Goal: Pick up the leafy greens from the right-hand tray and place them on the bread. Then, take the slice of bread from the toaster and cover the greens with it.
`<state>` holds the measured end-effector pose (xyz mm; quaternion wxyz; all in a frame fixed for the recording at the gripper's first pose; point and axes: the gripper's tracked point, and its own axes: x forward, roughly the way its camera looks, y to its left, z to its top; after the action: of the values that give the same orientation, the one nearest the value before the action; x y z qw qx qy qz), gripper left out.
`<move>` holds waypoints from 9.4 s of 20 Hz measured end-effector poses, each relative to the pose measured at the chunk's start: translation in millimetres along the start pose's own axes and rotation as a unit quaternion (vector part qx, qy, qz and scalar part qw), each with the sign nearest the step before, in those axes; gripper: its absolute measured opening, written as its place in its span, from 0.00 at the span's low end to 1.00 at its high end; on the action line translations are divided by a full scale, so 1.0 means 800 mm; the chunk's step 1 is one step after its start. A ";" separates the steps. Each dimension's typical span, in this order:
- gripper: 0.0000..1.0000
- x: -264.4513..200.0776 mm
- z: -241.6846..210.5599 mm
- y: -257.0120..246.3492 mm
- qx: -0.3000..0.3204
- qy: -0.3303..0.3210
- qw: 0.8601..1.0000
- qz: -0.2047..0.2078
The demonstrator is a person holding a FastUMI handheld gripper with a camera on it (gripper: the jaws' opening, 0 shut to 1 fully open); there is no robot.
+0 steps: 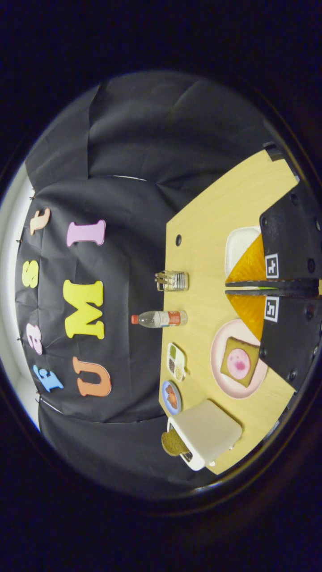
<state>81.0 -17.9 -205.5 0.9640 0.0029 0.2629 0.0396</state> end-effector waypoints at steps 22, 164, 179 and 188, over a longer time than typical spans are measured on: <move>0.95 0.030 -0.150 0.015 0.009 0.005 1.000 -0.012; 0.04 0.099 -0.021 0.242 0.199 0.133 0.966 0.092; 0.23 0.122 -0.039 0.210 0.086 0.087 0.992 0.037; 0.78 0.093 0.007 0.162 0.054 0.022 0.997 -0.045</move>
<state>137.8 116.9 -234.9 0.9572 0.0424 0.2859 -0.0179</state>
